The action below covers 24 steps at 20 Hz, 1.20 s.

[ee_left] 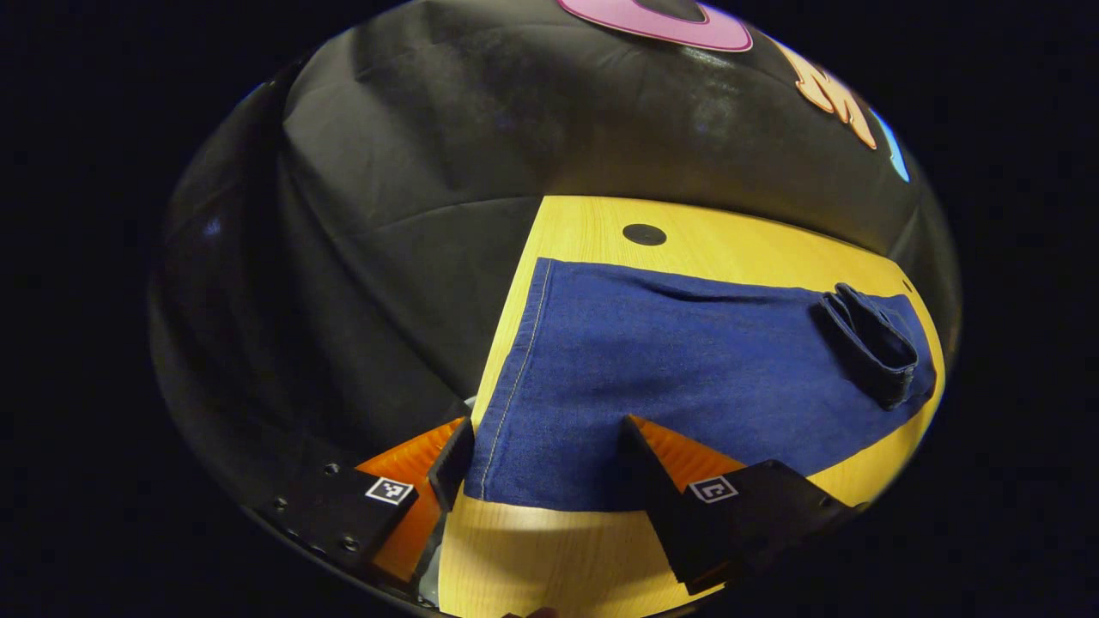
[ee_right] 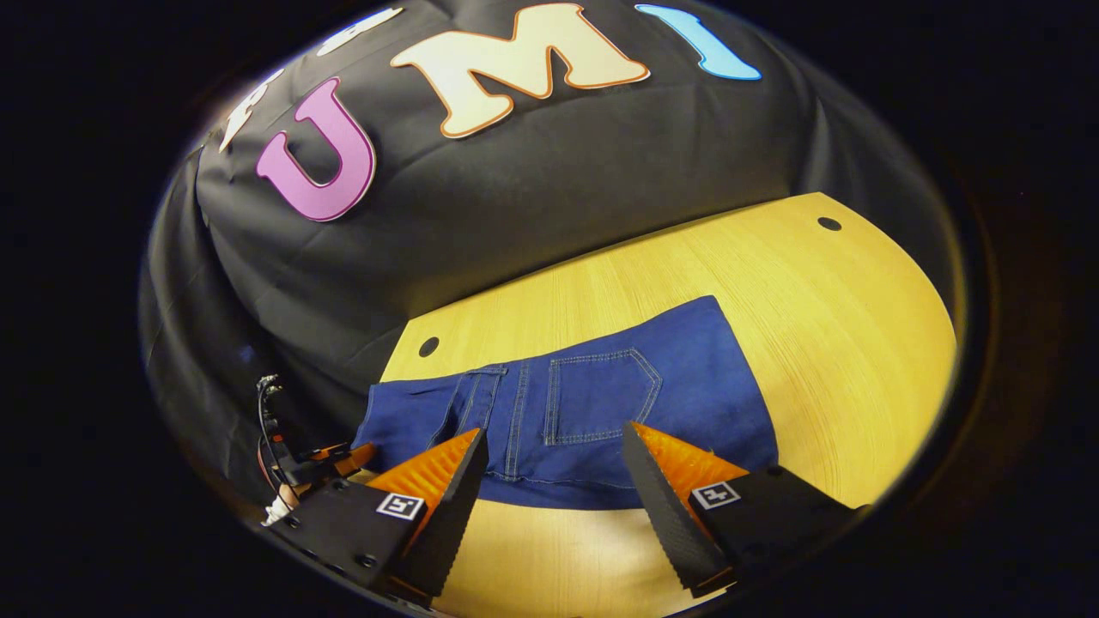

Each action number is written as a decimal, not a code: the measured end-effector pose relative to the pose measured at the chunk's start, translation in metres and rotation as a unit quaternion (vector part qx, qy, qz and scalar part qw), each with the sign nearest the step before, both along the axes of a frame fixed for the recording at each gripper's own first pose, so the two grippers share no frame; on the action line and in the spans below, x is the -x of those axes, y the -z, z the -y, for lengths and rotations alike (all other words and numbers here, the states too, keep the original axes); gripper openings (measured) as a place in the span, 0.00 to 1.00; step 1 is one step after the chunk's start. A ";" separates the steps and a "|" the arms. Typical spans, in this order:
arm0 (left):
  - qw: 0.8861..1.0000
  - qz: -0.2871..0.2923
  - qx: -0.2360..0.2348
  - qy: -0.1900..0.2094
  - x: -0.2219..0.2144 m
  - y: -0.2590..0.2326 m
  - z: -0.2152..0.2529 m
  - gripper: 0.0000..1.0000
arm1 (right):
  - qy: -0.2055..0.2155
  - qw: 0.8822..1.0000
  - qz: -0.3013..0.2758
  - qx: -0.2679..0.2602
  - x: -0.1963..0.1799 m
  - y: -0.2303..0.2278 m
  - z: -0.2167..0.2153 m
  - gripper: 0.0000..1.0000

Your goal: Grasp the waist and the cuffs of the jeans and fold them to make the two legs overlap; first hold the waist and fold one-third of the jeans toward the cuffs, then hold the cuffs and fold the remaining one-third in the same direction to finish folding.

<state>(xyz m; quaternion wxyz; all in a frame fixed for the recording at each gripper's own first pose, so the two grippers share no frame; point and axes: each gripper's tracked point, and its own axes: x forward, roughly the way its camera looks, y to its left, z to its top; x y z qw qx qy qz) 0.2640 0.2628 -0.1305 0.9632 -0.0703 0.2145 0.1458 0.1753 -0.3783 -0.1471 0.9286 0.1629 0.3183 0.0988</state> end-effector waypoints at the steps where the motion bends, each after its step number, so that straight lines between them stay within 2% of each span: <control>1: 1.000 0.001 0.003 0.002 0.000 0.001 0.001 1.00 | 0.001 1.000 -0.002 -0.001 0.001 0.001 0.000 0.97; 2: 1.000 0.003 0.008 0.006 -0.002 0.001 0.002 0.99 | 0.002 1.000 -0.003 -0.004 0.002 0.001 0.000 0.97; 3: 1.000 0.005 0.013 0.008 -0.003 0.001 0.004 0.98 | 0.003 1.000 -0.004 -0.008 0.002 0.001 0.000 0.90; 4: 1.000 0.009 0.019 0.006 -0.002 0.001 0.004 0.97 | 0.005 1.000 -0.003 -0.013 0.003 -0.001 0.000 0.97; 8: 1.000 0.011 0.026 0.007 0.000 0.003 0.002 0.97 | 0.002 1.000 -0.001 -0.020 0.009 -0.002 -0.003 0.97; 11: 0.999 0.011 0.028 0.027 0.004 0.003 0.001 0.89 | -0.001 1.000 -0.002 -0.030 0.015 -0.002 -0.006 0.97; 14: 0.998 0.019 0.032 0.054 0.005 0.009 -0.005 0.69 | -0.006 1.000 -0.003 -0.031 0.024 -0.003 -0.007 0.97; 17: 0.996 0.040 0.061 0.054 0.008 0.011 -0.012 0.19 | -0.006 1.000 0.002 -0.024 0.033 -0.005 -0.003 0.97; 19: 0.996 0.042 0.065 0.039 0.006 0.012 -0.011 0.11 | 0.000 1.000 0.006 -0.022 0.037 -0.005 0.003 0.97; 21: 0.997 0.038 0.057 0.026 0.005 0.010 -0.009 0.07 | 0.008 1.000 0.006 -0.018 0.043 -0.004 0.011 0.97; 24: 0.998 0.018 0.042 0.036 0.004 0.008 -0.005 0.02 | 0.021 1.000 0.004 -0.015 0.052 -0.003 0.026 0.97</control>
